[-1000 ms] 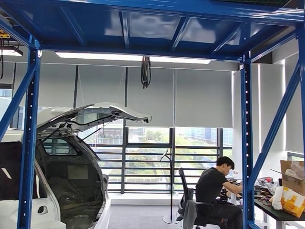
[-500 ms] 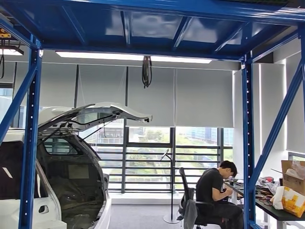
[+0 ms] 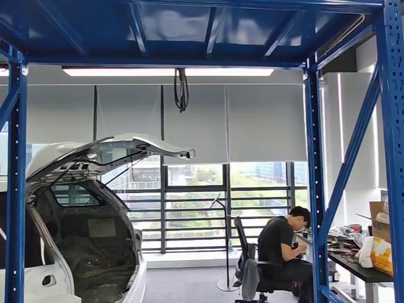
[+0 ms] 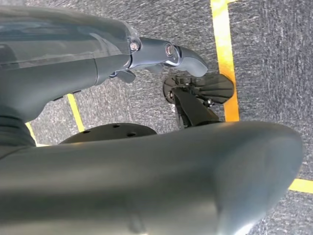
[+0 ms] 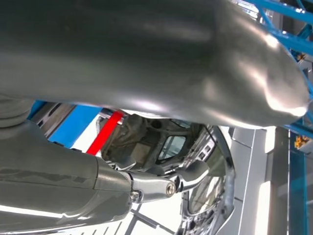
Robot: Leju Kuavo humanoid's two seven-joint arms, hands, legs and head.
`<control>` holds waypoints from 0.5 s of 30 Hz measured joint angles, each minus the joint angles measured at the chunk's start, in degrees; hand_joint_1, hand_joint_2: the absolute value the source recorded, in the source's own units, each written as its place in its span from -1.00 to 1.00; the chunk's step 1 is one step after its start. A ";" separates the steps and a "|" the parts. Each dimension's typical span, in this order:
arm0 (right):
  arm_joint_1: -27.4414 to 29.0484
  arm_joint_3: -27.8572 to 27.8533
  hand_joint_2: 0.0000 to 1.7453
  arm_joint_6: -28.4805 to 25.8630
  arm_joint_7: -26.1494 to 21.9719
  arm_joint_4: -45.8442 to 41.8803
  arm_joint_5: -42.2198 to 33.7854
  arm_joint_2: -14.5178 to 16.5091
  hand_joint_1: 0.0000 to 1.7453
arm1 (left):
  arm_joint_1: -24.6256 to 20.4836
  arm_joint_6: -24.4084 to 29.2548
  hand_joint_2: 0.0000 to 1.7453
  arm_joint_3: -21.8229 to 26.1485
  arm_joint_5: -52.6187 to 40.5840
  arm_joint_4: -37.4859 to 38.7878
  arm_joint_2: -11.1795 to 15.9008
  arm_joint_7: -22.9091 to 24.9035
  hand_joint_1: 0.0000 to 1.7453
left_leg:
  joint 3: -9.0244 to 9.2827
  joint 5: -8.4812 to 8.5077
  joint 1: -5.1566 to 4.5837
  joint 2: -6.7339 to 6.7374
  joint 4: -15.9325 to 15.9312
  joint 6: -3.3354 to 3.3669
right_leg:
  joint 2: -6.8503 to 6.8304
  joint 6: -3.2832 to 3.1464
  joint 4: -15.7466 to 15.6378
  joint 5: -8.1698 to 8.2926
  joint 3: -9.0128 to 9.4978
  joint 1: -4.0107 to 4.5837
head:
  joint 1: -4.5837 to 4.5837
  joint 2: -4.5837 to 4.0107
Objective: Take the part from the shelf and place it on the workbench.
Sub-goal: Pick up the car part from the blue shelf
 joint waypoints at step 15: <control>1.68 -0.14 -1.00 0.01 -0.96 -0.54 0.28 -0.21 -1.00 | 0.17 0.03 -1.00 -0.03 -0.33 0.14 -0.16 -0.04 -1.00 | -6.19 3.58 -2.84 0.62 2.53 4.33 | -0.26 -0.48 -0.41 -3.50 3.55 1.77 | 0.01 0.02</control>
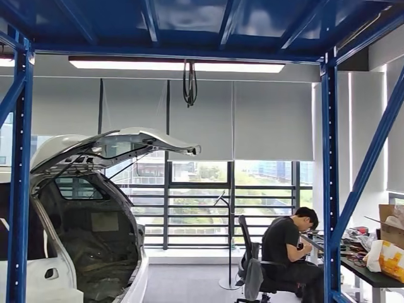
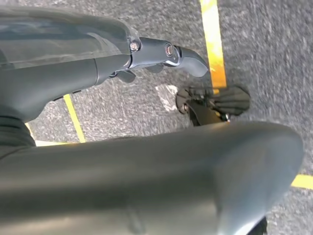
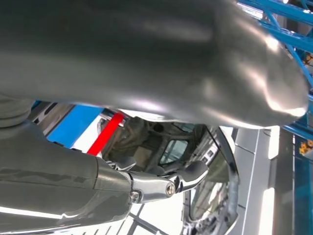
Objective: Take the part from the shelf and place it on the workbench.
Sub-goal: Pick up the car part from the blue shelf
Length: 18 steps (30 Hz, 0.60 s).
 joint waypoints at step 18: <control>0.69 -0.49 -1.00 0.07 0.83 -0.13 -0.55 -0.31 -1.00 | -0.19 -0.04 -1.00 0.00 -0.31 0.12 -0.28 -0.34 -1.00 | 2.14 -6.25 0.32 -0.19 4.11 -2.04 | -0.05 -1.75 -1.00 4.33 -3.13 -0.27 | -0.01 -0.03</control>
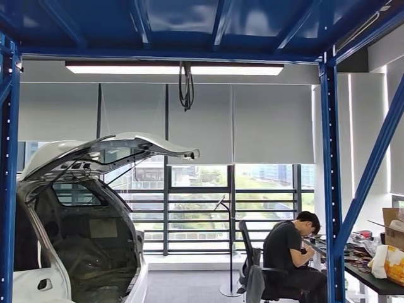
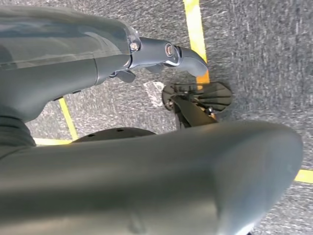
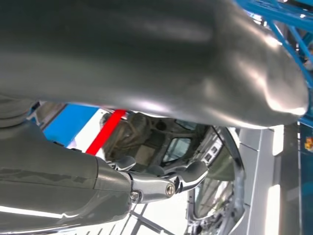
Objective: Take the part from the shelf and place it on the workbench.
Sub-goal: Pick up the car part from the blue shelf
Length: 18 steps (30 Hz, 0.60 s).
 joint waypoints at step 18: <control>2.53 -2.61 -1.00 -1.20 2.80 0.34 -1.80 -0.28 -1.00 | 0.50 0.34 -1.00 0.00 0.34 0.04 -0.02 0.25 -1.00 | -0.42 5.44 0.27 0.03 -4.70 2.46 | 0.07 3.26 15.97 -9.33 -5.06 -0.50 | -0.02 0.00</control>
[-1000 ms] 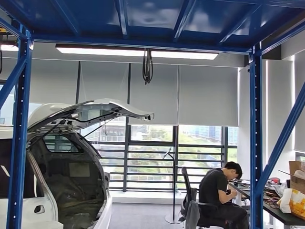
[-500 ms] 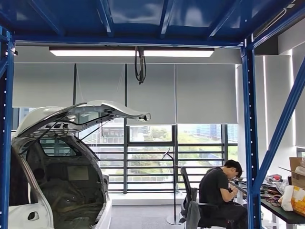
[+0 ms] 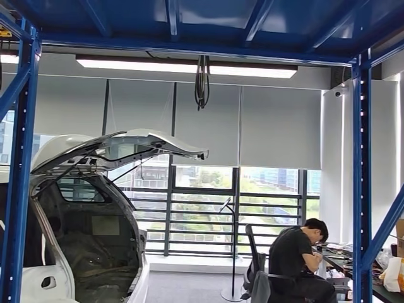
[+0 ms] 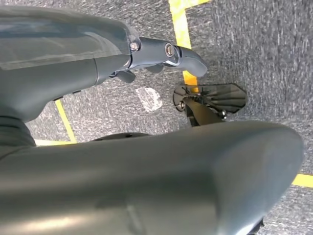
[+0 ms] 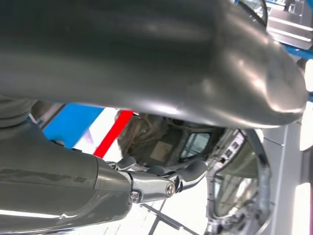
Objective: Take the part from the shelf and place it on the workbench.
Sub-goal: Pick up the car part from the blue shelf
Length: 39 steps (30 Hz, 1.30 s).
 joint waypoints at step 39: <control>0.62 -0.61 1.00 -20.25 21.78 24.08 68.35 0.16 -1.00 | -0.15 -0.08 -1.00 -0.01 -1.14 0.07 -0.28 -0.26 -1.00 | 2.93 -1.95 -0.67 -0.35 -1.19 -1.24 | 0.29 -2.18 -15.05 10.08 3.85 0.94 | 0.04 0.00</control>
